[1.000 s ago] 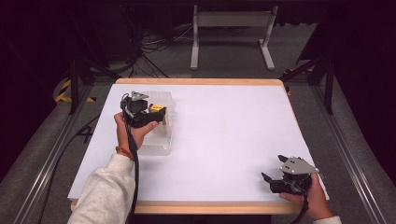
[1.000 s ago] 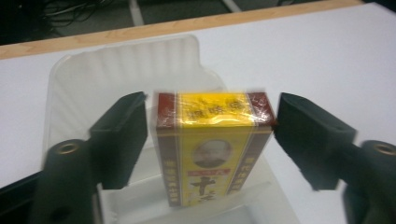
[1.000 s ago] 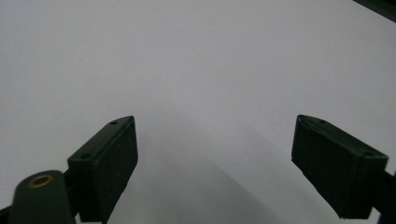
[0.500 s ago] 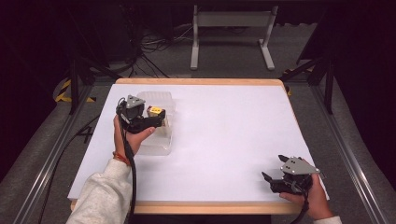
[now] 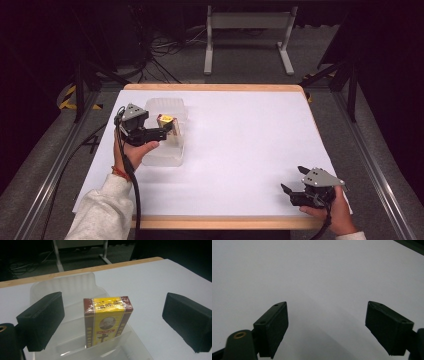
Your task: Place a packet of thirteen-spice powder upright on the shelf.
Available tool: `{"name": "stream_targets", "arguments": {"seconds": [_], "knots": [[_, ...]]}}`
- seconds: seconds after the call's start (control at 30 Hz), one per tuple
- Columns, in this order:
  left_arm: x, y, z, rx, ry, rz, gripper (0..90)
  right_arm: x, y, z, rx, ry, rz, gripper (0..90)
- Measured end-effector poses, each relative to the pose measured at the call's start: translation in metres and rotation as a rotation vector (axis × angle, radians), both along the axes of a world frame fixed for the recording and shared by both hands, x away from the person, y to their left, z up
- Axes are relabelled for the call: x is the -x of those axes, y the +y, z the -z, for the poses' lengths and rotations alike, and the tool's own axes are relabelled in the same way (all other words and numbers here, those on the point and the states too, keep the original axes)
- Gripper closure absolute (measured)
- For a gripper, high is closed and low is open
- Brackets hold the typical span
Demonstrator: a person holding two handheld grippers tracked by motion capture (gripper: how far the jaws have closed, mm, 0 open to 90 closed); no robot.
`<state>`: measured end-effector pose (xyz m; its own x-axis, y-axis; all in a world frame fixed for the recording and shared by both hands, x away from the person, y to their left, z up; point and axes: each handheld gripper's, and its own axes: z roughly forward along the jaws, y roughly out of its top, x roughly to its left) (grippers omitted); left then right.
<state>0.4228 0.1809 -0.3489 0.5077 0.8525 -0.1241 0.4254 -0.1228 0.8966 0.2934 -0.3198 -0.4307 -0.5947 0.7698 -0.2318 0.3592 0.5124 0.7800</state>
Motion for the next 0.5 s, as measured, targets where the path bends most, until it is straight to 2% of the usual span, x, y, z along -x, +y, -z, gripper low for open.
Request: {"name": "stream_targets", "arguments": {"seconds": [0.03,0.2,0.27,0.3,0.43,0.5], "knots": [[0.002,0.001,-0.001,0.004,0.000,0.014,4.7,0.000,0.000,0.000,-0.001,-0.001,0.000,18.8],[0.010,0.008,-0.004,-0.014,-0.029,0.023,3.7,0.000,-0.002,-0.002,-0.016,-0.007,0.005,18.8],[0.012,0.011,-0.005,-0.004,-0.038,0.030,3.9,0.001,-0.002,-0.002,-0.021,-0.015,0.008,20.3],[0.013,0.011,-0.006,-0.019,-0.043,0.032,4.2,0.001,-0.003,-0.003,-0.025,-0.025,0.012,21.1],[0.017,0.012,-0.007,-0.028,-0.050,0.038,4.6,0.002,-0.005,-0.007,-0.043,-0.039,0.023,21.3],[0.022,0.012,-0.009,-0.032,-0.067,0.039,4.6,0.002,-0.006,-0.007,-0.049,-0.040,0.027,21.4]]}}
